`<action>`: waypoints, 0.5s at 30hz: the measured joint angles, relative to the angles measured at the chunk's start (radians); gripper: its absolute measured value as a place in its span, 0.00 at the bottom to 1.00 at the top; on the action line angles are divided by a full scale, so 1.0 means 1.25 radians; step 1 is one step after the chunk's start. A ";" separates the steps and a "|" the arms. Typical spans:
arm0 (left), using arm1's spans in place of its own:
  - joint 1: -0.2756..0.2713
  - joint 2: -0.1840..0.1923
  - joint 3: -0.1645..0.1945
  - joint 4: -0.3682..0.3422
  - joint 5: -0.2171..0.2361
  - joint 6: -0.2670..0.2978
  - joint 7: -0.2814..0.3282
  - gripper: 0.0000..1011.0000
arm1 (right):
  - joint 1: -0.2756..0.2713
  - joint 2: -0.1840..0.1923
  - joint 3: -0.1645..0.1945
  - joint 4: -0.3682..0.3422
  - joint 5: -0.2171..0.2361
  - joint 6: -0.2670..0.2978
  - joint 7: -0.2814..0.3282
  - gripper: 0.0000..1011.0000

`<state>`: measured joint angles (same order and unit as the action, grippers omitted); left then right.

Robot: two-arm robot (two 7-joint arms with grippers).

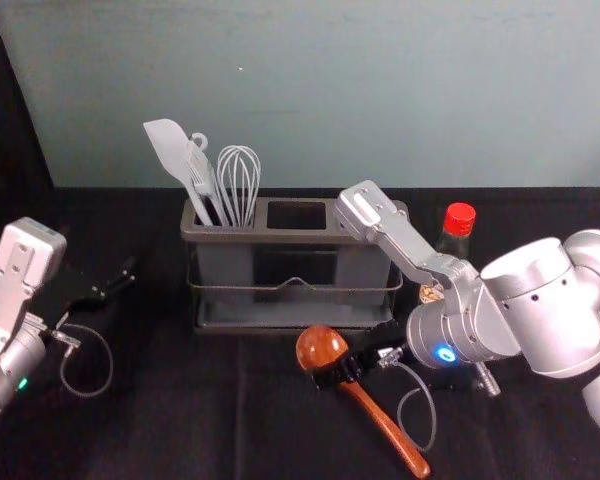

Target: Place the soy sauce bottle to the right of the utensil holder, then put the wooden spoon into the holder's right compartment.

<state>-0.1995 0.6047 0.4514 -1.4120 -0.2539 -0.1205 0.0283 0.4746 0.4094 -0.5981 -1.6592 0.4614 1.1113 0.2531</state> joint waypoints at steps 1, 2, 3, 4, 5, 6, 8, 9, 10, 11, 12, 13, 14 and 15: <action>0.000 0.000 0.000 0.000 0.000 0.000 0.000 1.00 | 0.003 -0.003 -0.002 0.007 -0.004 0.001 0.000 0.99; 0.000 0.000 0.000 0.000 0.000 0.000 0.000 1.00 | 0.004 -0.006 -0.003 0.012 -0.008 0.001 0.000 0.99; 0.000 0.000 0.000 0.000 0.000 0.000 0.000 1.00 | 0.005 -0.007 -0.003 0.014 -0.010 0.002 0.000 0.99; 0.000 0.000 0.000 0.000 0.000 0.000 0.000 1.00 | 0.006 -0.008 -0.003 0.016 -0.012 0.002 0.000 0.99; 0.000 0.000 0.000 0.000 0.000 0.000 0.000 1.00 | 0.007 -0.010 -0.004 0.018 -0.014 0.002 0.001 0.99; 0.000 0.000 0.000 0.000 0.000 0.000 0.000 1.00 | 0.007 -0.011 -0.004 0.019 -0.016 0.002 0.001 0.99; 0.000 0.000 0.000 0.000 0.000 0.000 0.000 1.00 | 0.009 -0.014 -0.005 0.025 -0.021 0.002 0.003 0.99; 0.000 0.000 0.000 0.000 0.000 0.000 0.000 1.00 | 0.009 -0.015 -0.006 0.027 -0.022 0.002 0.004 0.99; 0.000 0.000 0.000 0.000 0.000 0.000 0.000 1.00 | 0.009 -0.016 -0.006 0.030 -0.023 0.002 0.005 0.99; 0.000 0.000 0.000 0.000 0.000 0.000 0.000 1.00 | 0.010 -0.018 -0.007 0.034 -0.027 0.001 0.007 0.99; 0.000 0.000 0.000 0.000 0.000 0.000 0.000 1.00 | 0.010 -0.019 -0.007 0.036 -0.028 0.000 0.008 0.99; 0.000 0.000 0.000 0.000 0.000 0.000 0.000 1.00 | 0.011 -0.020 -0.008 0.038 -0.029 -0.001 0.010 0.99; 0.000 0.000 0.000 0.000 0.000 0.000 0.000 1.00 | 0.013 -0.022 -0.010 0.042 -0.032 -0.003 0.013 0.99; 0.000 0.000 0.000 0.000 0.000 0.000 0.000 1.00 | 0.014 -0.023 -0.011 0.044 -0.034 -0.004 0.015 0.99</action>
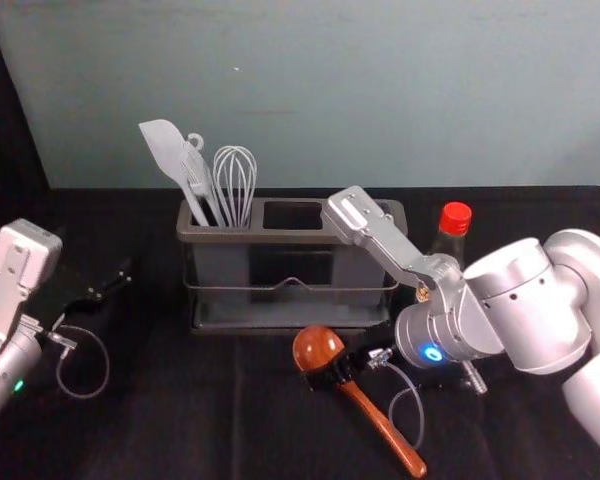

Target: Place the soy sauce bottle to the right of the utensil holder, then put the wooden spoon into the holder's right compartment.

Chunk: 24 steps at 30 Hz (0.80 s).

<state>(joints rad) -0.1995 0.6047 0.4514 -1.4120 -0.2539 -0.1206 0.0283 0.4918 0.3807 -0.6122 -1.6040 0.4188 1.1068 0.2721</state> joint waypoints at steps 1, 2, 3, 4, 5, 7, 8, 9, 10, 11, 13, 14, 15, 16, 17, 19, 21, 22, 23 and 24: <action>0.000 0.000 0.000 0.000 0.000 0.000 0.000 1.00 | 0.002 -0.002 -0.002 0.004 -0.003 -0.001 0.003 0.99; 0.000 0.000 0.000 0.000 0.000 0.000 0.000 1.00 | 0.003 -0.003 -0.003 0.006 -0.005 -0.002 0.004 0.99; 0.000 0.000 0.000 0.000 0.000 0.000 0.000 1.00 | 0.004 -0.005 -0.004 0.008 -0.006 -0.002 0.005 0.99; 0.000 0.000 0.000 0.000 0.000 0.000 0.000 1.00 | 0.006 -0.007 -0.006 0.013 -0.009 -0.003 0.008 0.99; 0.000 0.000 0.000 0.000 0.000 0.000 0.000 1.00 | 0.006 -0.007 -0.006 0.013 -0.009 -0.003 0.008 0.99; 0.000 0.000 0.000 0.000 0.000 0.000 0.000 1.00 | 0.009 -0.011 -0.008 0.022 -0.015 -0.004 0.010 0.99; 0.000 0.000 0.000 0.000 0.000 0.000 0.000 1.00 | 0.010 -0.012 -0.009 0.024 -0.017 -0.004 0.010 0.99; 0.000 0.000 0.000 0.000 0.000 0.000 0.000 1.00 | 0.011 -0.014 -0.009 0.028 -0.021 -0.005 0.011 0.99; 0.000 0.000 0.000 0.000 0.000 0.000 0.000 1.00 | 0.012 -0.015 -0.009 0.029 -0.023 -0.006 0.011 0.99; 0.000 0.000 0.000 0.000 0.000 0.000 0.000 1.00 | 0.012 -0.016 -0.009 0.030 -0.025 -0.006 0.011 0.99; 0.000 0.000 0.000 0.000 0.000 0.000 0.000 1.00 | 0.012 -0.017 -0.010 0.031 -0.032 -0.007 0.011 0.99; 0.000 0.000 0.000 0.000 0.000 0.000 0.000 1.00 | 0.012 -0.018 -0.010 0.031 -0.033 -0.007 0.011 0.99; 0.000 0.000 0.000 0.000 0.000 0.000 0.000 1.00 | 0.012 -0.020 -0.010 0.033 -0.037 -0.008 0.011 0.99; 0.000 0.000 0.000 0.000 0.000 0.000 0.000 1.00 | 0.012 -0.021 -0.010 0.035 -0.039 -0.009 0.012 0.99; 0.000 0.000 0.000 0.000 0.000 0.000 0.000 1.00 | 0.012 -0.024 -0.010 0.037 -0.041 -0.010 0.013 0.99; 0.000 0.000 0.000 0.000 0.000 0.000 0.000 1.00 | 0.012 -0.027 -0.011 0.041 -0.045 -0.011 0.015 0.99; 0.000 0.000 0.000 0.000 0.000 0.000 0.000 1.00 | 0.013 -0.031 -0.011 0.047 -0.050 -0.014 0.017 0.99; 0.000 0.000 0.000 0.000 0.000 0.000 0.000 1.00 | 0.013 -0.032 -0.011 0.049 -0.051 -0.015 0.017 0.99; 0.000 0.000 0.000 0.000 0.000 0.000 0.000 1.00 | 0.013 -0.033 -0.011 0.051 -0.052 -0.015 0.018 0.99; 0.000 0.000 0.000 0.000 0.000 0.000 0.000 1.00 | 0.014 -0.036 -0.012 0.057 -0.056 -0.017 0.020 0.99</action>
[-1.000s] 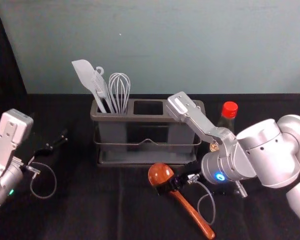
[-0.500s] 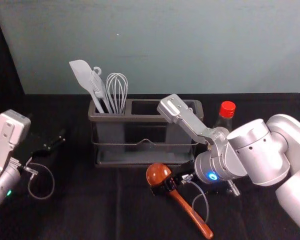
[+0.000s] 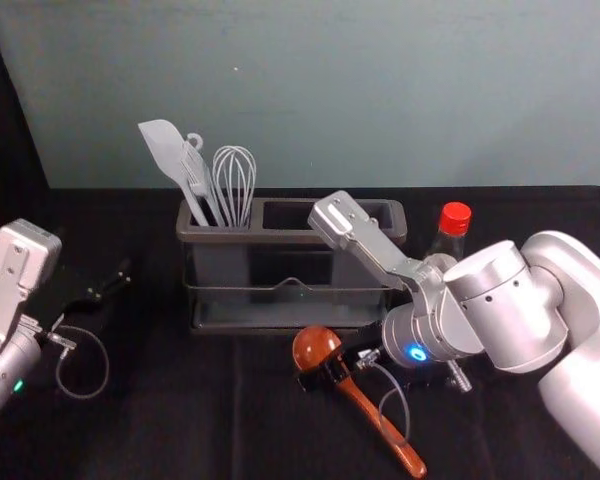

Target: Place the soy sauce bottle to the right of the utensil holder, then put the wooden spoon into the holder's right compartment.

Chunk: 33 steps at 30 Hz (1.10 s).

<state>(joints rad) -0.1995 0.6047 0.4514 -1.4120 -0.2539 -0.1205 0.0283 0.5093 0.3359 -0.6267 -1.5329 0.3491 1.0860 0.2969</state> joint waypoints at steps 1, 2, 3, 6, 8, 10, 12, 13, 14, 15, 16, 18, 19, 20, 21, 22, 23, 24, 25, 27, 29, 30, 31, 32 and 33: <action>0.000 0.000 0.000 0.000 0.000 0.000 0.000 1.00 | 0.000 -0.001 0.000 0.002 -0.001 -0.001 0.001 0.99; 0.000 0.000 0.000 0.000 0.000 0.000 0.000 1.00 | 0.000 -0.002 0.000 0.004 -0.003 -0.001 0.001 0.99; 0.000 0.000 0.000 0.000 0.000 0.000 0.000 1.00 | 0.000 -0.004 0.000 0.008 -0.006 -0.002 0.002 0.99; 0.000 0.000 0.000 0.000 0.000 0.000 0.000 1.00 | 0.000 -0.006 0.002 0.011 -0.010 -0.003 0.003 0.99; 0.000 0.000 0.000 0.000 0.000 0.000 0.000 1.00 | -0.002 -0.008 0.005 0.012 -0.015 -0.004 0.004 0.99; 0.000 0.000 0.000 0.000 0.000 0.000 0.000 1.00 | -0.004 -0.009 0.008 0.012 -0.019 -0.005 0.005 0.99; 0.000 0.000 0.000 0.000 0.000 0.000 0.000 1.00 | -0.005 -0.011 0.009 0.013 -0.022 -0.006 0.005 0.99; 0.000 0.000 0.000 0.000 0.000 0.000 0.000 1.00 | -0.005 -0.012 0.010 0.014 -0.023 -0.007 0.006 0.99; 0.000 0.000 0.000 0.000 0.000 0.000 0.000 1.00 | -0.005 -0.013 0.010 0.016 -0.027 -0.009 0.008 0.99; 0.000 0.000 0.000 0.000 0.000 0.000 0.000 1.00 | -0.005 -0.014 0.010 0.017 -0.028 -0.010 0.009 0.99; 0.000 0.000 0.000 0.000 0.000 0.000 0.000 1.00 | -0.005 -0.014 0.010 0.018 -0.029 -0.011 0.010 0.99; 0.000 0.000 0.000 0.000 0.000 0.000 0.000 1.00 | -0.003 -0.016 0.009 0.023 -0.035 -0.015 0.014 0.99; 0.000 0.000 0.000 0.000 0.000 0.000 0.000 1.00 | -0.001 -0.018 0.008 0.027 -0.038 -0.018 0.016 0.99; 0.000 0.000 0.000 0.000 0.000 0.000 0.000 1.00 | -0.001 -0.019 0.008 0.029 -0.040 -0.019 0.017 0.99; 0.000 0.000 0.000 0.000 0.000 0.000 0.000 1.00 | 0.001 -0.020 0.007 0.032 -0.044 -0.022 0.020 0.99; 0.000 0.000 0.000 0.000 0.000 0.000 0.000 1.00 | 0.001 -0.021 0.007 0.033 -0.045 -0.024 0.020 0.99; 0.000 0.000 0.000 0.000 0.000 0.000 0.000 1.00 | 0.002 -0.022 0.007 0.035 -0.047 -0.025 0.021 0.99; 0.000 0.000 0.000 0.000 0.000 0.000 0.000 1.00 | 0.002 -0.023 0.006 0.036 -0.048 -0.027 0.022 0.99; 0.000 0.000 0.000 0.000 0.000 0.000 0.000 1.00 | 0.002 -0.024 0.006 0.037 -0.050 -0.028 0.022 0.99; 0.000 0.000 0.000 0.000 0.000 0.000 0.000 1.00 | 0.003 -0.026 0.006 0.041 -0.055 -0.032 0.026 0.99; 0.000 0.000 0.000 0.000 0.000 0.000 0.000 1.00 | 0.004 -0.028 0.006 0.044 -0.059 -0.035 0.029 0.99; 0.000 0.000 0.000 0.000 0.000 0.000 0.000 1.00 | 0.004 -0.028 0.006 0.045 -0.060 -0.037 0.030 0.99; 0.000 0.000 0.000 0.000 0.000 0.000 0.000 1.00 | 0.005 -0.029 0.006 0.046 -0.063 -0.038 0.032 0.99; 0.000 0.000 0.000 0.000 0.000 0.000 0.000 1.00 | 0.005 -0.030 0.006 0.048 -0.065 -0.041 0.034 0.99; 0.000 0.000 0.000 0.000 0.000 0.000 0.000 1.00 | 0.005 -0.031 0.006 0.049 -0.066 -0.043 0.035 0.99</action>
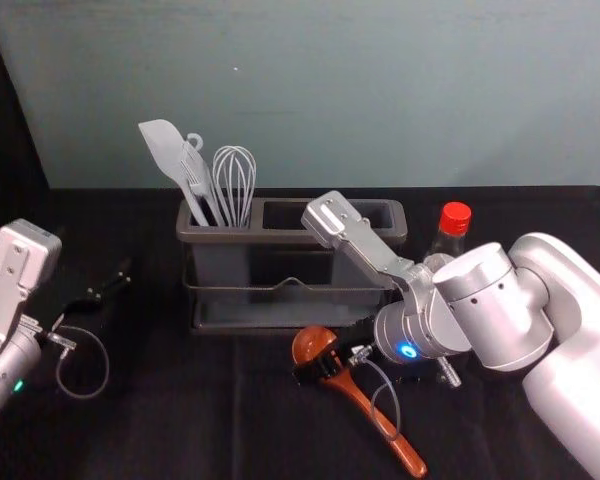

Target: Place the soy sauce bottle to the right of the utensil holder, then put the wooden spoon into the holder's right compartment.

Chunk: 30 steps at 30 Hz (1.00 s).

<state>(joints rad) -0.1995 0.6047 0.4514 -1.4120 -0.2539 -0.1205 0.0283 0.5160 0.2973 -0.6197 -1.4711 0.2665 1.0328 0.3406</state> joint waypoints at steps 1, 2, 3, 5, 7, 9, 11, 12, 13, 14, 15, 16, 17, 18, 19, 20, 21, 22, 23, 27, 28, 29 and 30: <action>0.000 0.000 0.000 0.000 0.000 0.000 0.000 1.00 | 0.000 -0.001 0.000 0.001 -0.001 -0.001 0.001 0.99; 0.000 0.000 0.000 0.000 0.000 0.000 0.000 1.00 | 0.000 -0.002 0.000 0.002 -0.003 -0.001 0.003 0.99; 0.000 0.000 0.000 0.000 0.000 0.000 0.000 1.00 | 0.000 -0.003 0.001 0.004 -0.005 -0.002 0.005 0.99; 0.000 0.000 0.000 0.000 0.000 0.000 0.000 1.00 | 0.000 -0.006 0.003 0.006 -0.008 -0.003 0.005 0.99; 0.000 0.000 0.000 0.000 0.000 0.000 0.000 1.00 | 0.000 -0.006 0.003 0.006 -0.008 -0.003 0.005 0.99; 0.000 0.000 0.000 0.000 0.000 0.000 0.000 1.00 | 0.000 -0.005 0.003 0.006 -0.008 -0.003 0.005 0.99; 0.000 0.000 0.000 0.000 0.000 0.000 0.000 1.00 | 0.000 -0.005 0.003 0.006 -0.008 -0.003 0.005 0.99; 0.000 0.000 0.000 0.000 0.000 0.000 0.000 1.00 | 0.000 -0.005 0.003 0.006 -0.008 -0.003 0.005 0.99; 0.000 0.000 0.000 0.000 0.000 0.000 0.000 1.00 | 0.000 -0.005 0.003 0.006 -0.007 -0.003 0.005 0.99; 0.000 0.000 0.000 0.000 0.000 0.000 0.000 1.00 | 0.000 -0.005 0.003 0.006 -0.007 -0.003 0.005 0.99; 0.000 0.000 0.000 0.000 0.000 0.000 0.000 1.00 | 0.000 -0.005 0.003 0.006 -0.007 -0.003 0.005 0.99; 0.000 0.000 0.000 0.000 0.000 0.000 0.000 1.00 | 0.000 -0.005 0.003 0.006 -0.007 -0.003 0.005 0.99; 0.000 0.000 0.000 0.000 0.000 0.000 0.000 1.00 | 0.000 -0.005 0.003 0.006 -0.007 -0.003 0.005 0.99; 0.000 0.000 0.000 0.000 0.000 0.000 0.000 1.00 | 0.000 -0.005 0.003 0.006 -0.007 -0.003 0.005 0.99; 0.000 0.000 0.000 0.000 0.000 0.000 0.000 1.00 | 0.000 -0.005 0.003 0.006 -0.007 -0.003 0.005 0.99; 0.000 0.000 0.000 0.000 0.000 0.000 0.000 1.00 | 0.000 -0.005 0.003 0.006 -0.007 -0.003 0.005 0.99; 0.000 0.000 0.000 0.000 0.000 0.000 0.000 1.00 | 0.000 -0.005 0.003 0.006 -0.007 -0.003 0.005 0.99; 0.000 0.000 0.000 0.000 0.000 0.000 0.000 1.00 | 0.000 -0.005 0.002 0.006 -0.007 -0.003 0.005 0.99; 0.000 0.000 0.000 0.000 0.000 0.000 0.000 1.00 | 0.000 -0.005 0.002 0.006 -0.006 -0.003 0.005 0.97; 0.000 0.000 0.000 0.000 0.000 0.000 0.000 1.00 | 0.000 -0.004 0.002 0.005 -0.006 -0.003 0.005 0.90; 0.000 0.000 0.000 0.000 0.000 0.000 0.000 1.00 | 0.000 -0.004 0.002 0.005 -0.006 -0.003 0.005 0.86; 0.000 0.000 0.000 0.000 0.000 0.000 0.000 1.00 | 0.000 -0.004 0.002 0.005 -0.006 -0.003 0.005 0.85; 0.000 0.000 0.000 0.000 0.000 0.000 0.000 1.00 | 0.000 -0.004 0.002 0.005 -0.006 -0.003 0.005 0.83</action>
<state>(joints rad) -0.1995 0.6047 0.4514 -1.4119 -0.2539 -0.1205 0.0283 0.5156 0.2919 -0.6169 -1.4647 0.2589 1.0293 0.3464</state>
